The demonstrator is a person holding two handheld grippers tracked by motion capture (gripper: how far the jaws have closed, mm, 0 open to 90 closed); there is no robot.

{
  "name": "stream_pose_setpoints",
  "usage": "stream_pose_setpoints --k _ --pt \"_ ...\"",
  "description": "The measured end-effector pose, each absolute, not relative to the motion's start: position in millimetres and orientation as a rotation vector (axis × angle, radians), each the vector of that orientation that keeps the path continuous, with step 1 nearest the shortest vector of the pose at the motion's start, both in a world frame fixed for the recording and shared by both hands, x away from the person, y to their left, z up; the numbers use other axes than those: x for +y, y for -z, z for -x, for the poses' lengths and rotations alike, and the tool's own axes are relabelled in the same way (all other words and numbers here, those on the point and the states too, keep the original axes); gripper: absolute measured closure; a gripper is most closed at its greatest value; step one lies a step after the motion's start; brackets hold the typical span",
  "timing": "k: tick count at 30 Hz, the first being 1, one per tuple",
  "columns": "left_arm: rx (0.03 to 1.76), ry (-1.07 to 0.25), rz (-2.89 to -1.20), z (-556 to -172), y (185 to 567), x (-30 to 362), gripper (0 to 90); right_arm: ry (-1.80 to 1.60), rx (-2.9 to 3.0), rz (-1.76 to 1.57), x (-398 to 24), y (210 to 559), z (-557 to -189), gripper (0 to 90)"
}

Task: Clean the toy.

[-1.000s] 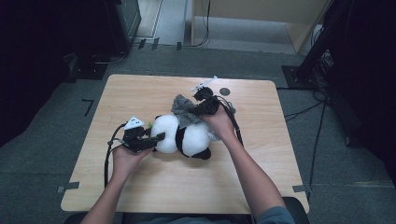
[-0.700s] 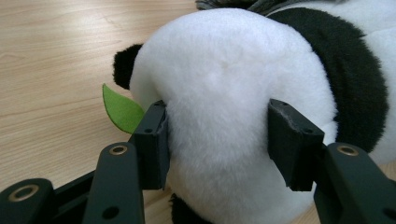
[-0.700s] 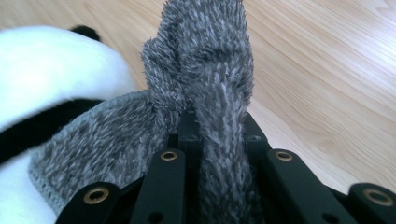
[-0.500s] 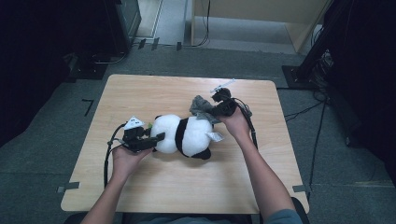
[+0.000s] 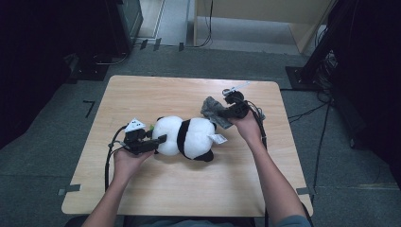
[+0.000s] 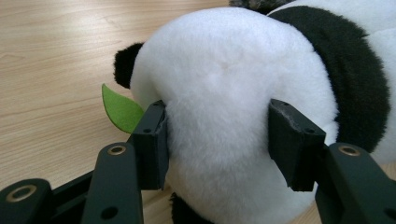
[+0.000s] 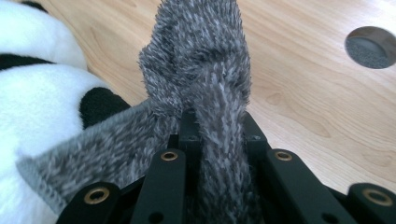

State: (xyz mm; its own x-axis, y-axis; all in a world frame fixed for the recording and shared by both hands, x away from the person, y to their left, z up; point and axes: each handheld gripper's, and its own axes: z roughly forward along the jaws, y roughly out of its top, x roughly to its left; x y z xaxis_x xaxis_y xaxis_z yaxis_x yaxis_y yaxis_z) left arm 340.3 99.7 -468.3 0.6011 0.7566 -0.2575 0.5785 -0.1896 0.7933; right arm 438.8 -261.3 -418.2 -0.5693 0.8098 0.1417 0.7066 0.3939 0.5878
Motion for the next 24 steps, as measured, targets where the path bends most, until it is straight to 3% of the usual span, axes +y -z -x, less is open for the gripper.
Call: stream_pose_setpoints --k 10,24 --pt "1.075 -0.239 -1.875 -340 468 99 44.2 -1.077 2.449 -1.255 -247 366 -429 77.1" --pt "1.073 -0.244 -1.876 -340 468 99 44.3 -1.195 2.597 -0.994 -141 345 -412 76.9"
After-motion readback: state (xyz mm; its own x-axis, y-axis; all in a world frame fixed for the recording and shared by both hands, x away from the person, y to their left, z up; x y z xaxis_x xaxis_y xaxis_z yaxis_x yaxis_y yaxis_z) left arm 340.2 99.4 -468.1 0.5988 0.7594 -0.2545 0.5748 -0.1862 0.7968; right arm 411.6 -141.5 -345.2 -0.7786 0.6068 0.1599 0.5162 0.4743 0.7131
